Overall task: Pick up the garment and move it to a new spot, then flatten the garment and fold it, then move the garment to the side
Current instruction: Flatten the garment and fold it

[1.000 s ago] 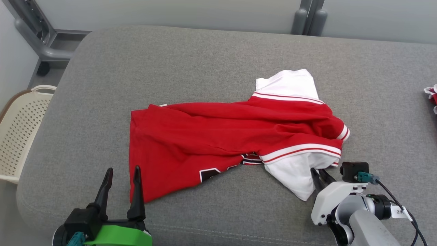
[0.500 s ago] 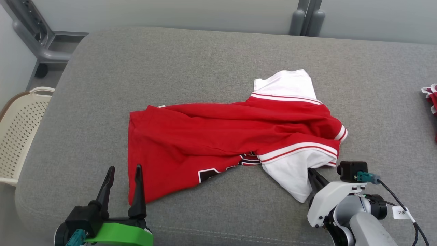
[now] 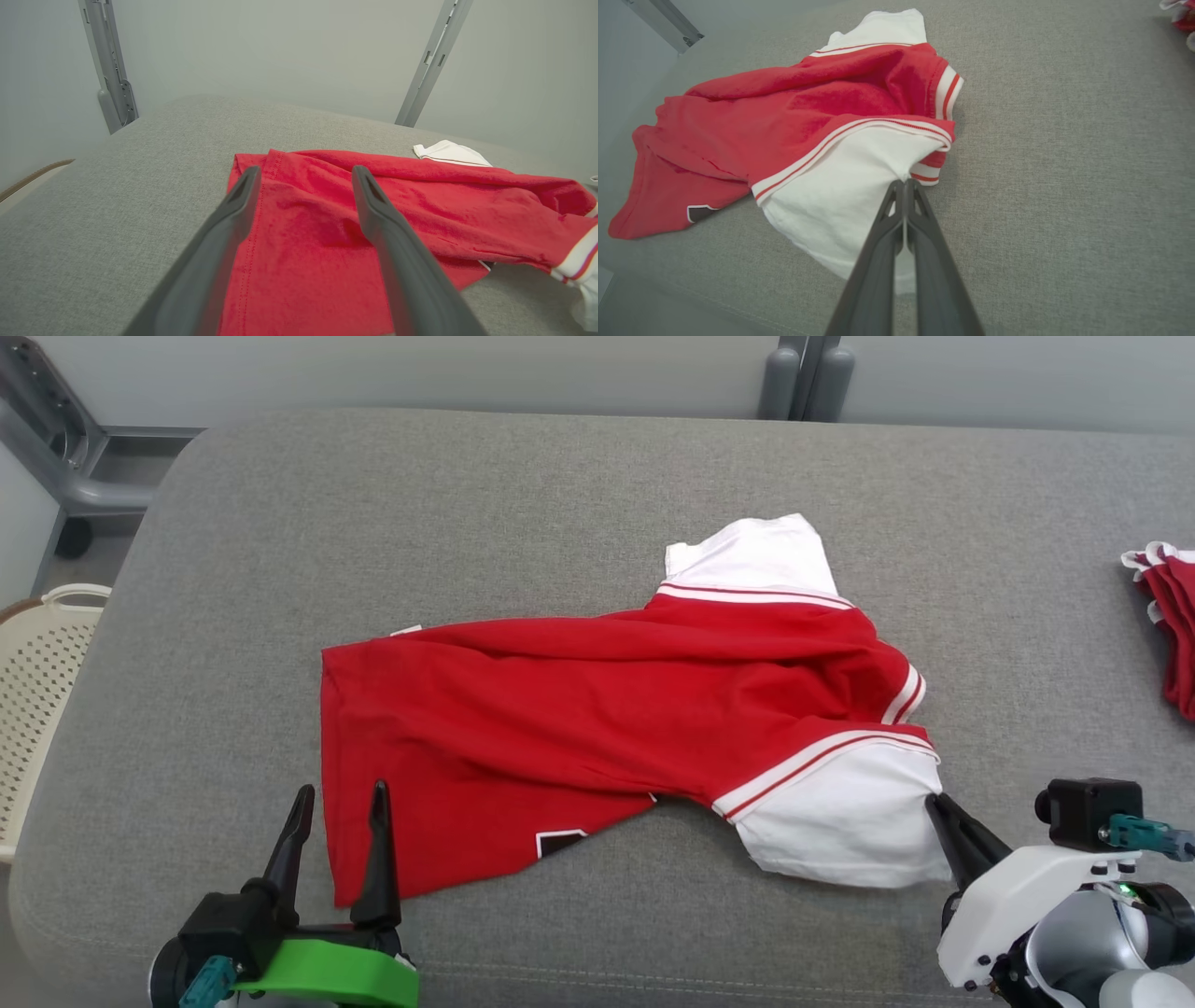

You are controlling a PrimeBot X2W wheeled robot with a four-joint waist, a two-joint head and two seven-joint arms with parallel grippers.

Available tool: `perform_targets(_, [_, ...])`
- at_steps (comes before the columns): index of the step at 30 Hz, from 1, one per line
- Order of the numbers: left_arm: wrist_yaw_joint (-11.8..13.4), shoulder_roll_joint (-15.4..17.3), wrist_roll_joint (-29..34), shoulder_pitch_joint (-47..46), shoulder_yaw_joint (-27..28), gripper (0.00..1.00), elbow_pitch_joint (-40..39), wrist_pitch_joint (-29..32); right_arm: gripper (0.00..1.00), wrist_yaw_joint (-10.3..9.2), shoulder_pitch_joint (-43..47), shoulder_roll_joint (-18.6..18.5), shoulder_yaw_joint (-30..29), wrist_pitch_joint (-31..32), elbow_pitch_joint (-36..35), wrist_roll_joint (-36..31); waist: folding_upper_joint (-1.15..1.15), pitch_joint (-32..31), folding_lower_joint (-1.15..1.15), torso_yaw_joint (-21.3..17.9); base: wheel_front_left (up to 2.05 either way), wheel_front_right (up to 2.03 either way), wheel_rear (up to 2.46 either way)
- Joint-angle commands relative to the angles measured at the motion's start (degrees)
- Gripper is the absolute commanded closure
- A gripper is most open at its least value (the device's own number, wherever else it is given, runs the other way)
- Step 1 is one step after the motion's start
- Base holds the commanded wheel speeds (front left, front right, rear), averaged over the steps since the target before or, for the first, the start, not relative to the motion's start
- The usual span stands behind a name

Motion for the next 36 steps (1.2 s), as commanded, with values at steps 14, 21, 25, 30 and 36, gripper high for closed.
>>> perform_targets(14, [0.1, 0.0, 0.4, -1.7, -0.7, 0.00, 1.2, 0.0, 0.00, -0.02, -2.6, -0.1, -3.9, -2.8, 4.6, -2.6, 0.00, 0.1, 0.00, 1.8, 0.00, 0.00, 0.00])
perform_targets(21, [1.1, 0.0, 0.6, -0.2, 0.8, 0.00, 1.4, 0.0, 0.00, -0.02, -3.4, 0.0, -5.1, -9.3, 7.1, 0.2, 0.00, -1.6, 0.00, 1.3, 0.00, 0.00, 0.00])
perform_targets(25, [1.8, 0.0, 0.5, 0.6, 2.0, 0.00, 2.5, 0.0, 0.00, -0.02, -2.8, -0.1, -3.9, -16.5, 9.5, 1.2, 0.00, -3.2, 0.00, 0.5, 0.00, 0.00, 0.00])
perform_targets(30, [2.5, 0.2, 0.6, 1.8, 3.4, 0.00, 4.2, 0.0, 0.00, -0.02, -1.8, -0.1, -1.6, -26.4, 13.8, 2.4, 0.00, -5.4, 0.00, -0.6, 0.00, 0.00, 0.00])
perform_targets(36, [3.7, 1.3, 0.1, 3.4, 4.7, 0.00, 5.5, 0.8, 0.00, -0.02, -1.7, -0.1, 1.2, -35.6, 18.9, 1.9, 0.00, -8.1, 0.00, -2.4, 0.00, 0.00, 0.00])
